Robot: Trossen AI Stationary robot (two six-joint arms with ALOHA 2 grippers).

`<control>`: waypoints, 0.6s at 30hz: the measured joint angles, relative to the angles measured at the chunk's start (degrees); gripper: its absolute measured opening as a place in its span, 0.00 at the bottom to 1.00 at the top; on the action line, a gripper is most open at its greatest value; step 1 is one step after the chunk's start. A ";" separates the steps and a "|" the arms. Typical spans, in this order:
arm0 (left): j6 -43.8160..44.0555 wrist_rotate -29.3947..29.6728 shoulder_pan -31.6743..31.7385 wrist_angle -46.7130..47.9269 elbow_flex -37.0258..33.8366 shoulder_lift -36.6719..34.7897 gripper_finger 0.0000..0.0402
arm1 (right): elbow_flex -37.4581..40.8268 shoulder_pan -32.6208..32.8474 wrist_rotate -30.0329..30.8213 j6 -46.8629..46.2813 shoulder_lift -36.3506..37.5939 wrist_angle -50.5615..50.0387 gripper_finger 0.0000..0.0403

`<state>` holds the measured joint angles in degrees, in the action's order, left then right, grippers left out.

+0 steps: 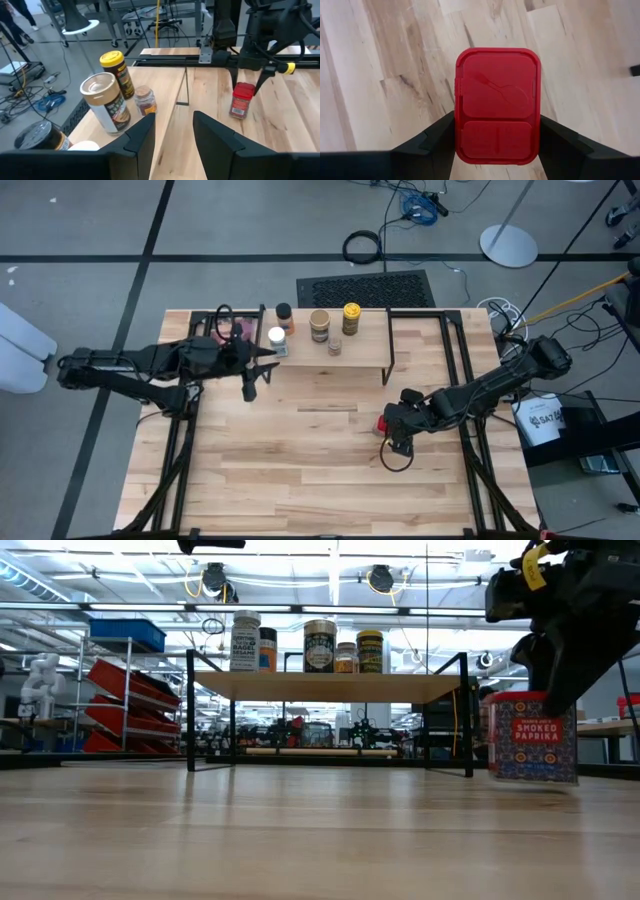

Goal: Shelf spices
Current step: Remove the red seasoning can from the shelf, then remove the white seasoning bottle from the shelf

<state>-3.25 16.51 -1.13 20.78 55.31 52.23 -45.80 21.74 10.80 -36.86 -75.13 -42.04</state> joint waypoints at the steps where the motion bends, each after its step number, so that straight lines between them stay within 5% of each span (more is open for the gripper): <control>1: 0.01 -0.06 -0.01 0.00 0.00 0.00 0.35 | 0.00 0.00 -0.30 0.02 0.00 0.00 0.56; 18: 2.16 -0.23 0.01 2.85 0.58 -0.04 0.35 | -2.30 0.00 -0.32 2.15 1.27 -1.42 0.77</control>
<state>-1.09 16.27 -1.13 23.62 55.89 52.18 -48.11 21.74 10.48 -34.71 -73.86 -43.46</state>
